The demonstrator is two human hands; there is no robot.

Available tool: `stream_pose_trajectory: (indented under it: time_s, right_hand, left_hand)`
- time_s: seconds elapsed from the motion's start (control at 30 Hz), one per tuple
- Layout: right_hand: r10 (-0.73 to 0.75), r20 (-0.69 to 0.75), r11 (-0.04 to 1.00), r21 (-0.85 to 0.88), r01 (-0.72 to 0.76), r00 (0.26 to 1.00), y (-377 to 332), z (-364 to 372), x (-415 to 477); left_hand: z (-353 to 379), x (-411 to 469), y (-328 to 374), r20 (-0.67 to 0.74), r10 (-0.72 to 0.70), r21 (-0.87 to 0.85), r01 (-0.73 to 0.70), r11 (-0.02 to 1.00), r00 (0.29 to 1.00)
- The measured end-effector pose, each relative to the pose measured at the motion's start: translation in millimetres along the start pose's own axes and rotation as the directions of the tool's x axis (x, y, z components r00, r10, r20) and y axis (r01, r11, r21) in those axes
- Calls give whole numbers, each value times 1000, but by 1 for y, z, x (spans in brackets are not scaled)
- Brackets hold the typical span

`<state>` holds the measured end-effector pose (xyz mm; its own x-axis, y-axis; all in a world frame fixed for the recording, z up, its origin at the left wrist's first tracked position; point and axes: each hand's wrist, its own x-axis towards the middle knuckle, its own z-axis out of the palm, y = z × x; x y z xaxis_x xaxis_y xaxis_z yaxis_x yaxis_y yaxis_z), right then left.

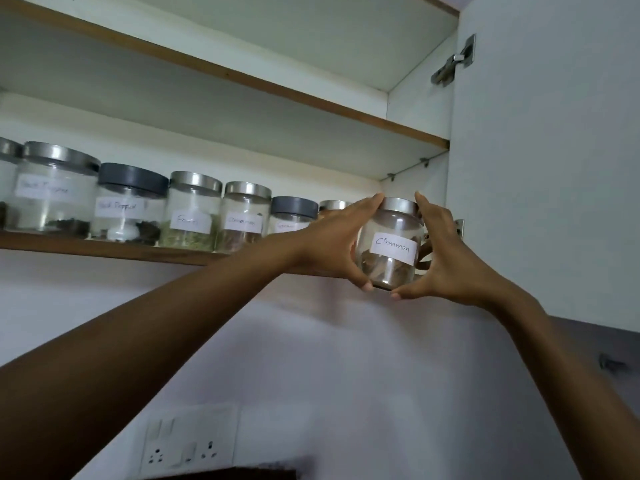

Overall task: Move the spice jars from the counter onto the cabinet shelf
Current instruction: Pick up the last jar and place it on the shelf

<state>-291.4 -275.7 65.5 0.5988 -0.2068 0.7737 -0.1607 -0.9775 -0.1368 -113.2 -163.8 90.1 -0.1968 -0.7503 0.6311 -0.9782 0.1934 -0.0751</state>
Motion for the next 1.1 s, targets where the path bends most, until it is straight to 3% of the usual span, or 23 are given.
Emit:
stream_pose_trajectory:
  time_s: [0.1,0.43,0.53,0.7,0.77,1.1]
  right_hand:
    - [-3,-30,997,-72,0,1000,29,1,23]
    - [35,-37,983,-180,-41,999,87,24,71]
    - [54,-31,987,-149,-58,998,98,30,79]
    - [18,32,992,-124,-14,999,106,39,91]
    - [11,43,995,-98,-7,999,109,39,94]
    - [13,32,997,82,-16,999,114,49,104]
  left_hand:
    - [10,39,-9,7,-64,201,61,978,998]
    - [32,75,-46,-32,-161,480,157,863,986]
    - [44,62,-62,-141,-102,577,165,800,985]
    - [72,47,-84,-261,102,782,148,605,960]
    - [78,47,-84,-287,132,807,166,567,949]
    - [82,47,-83,-296,144,791,158,592,944]
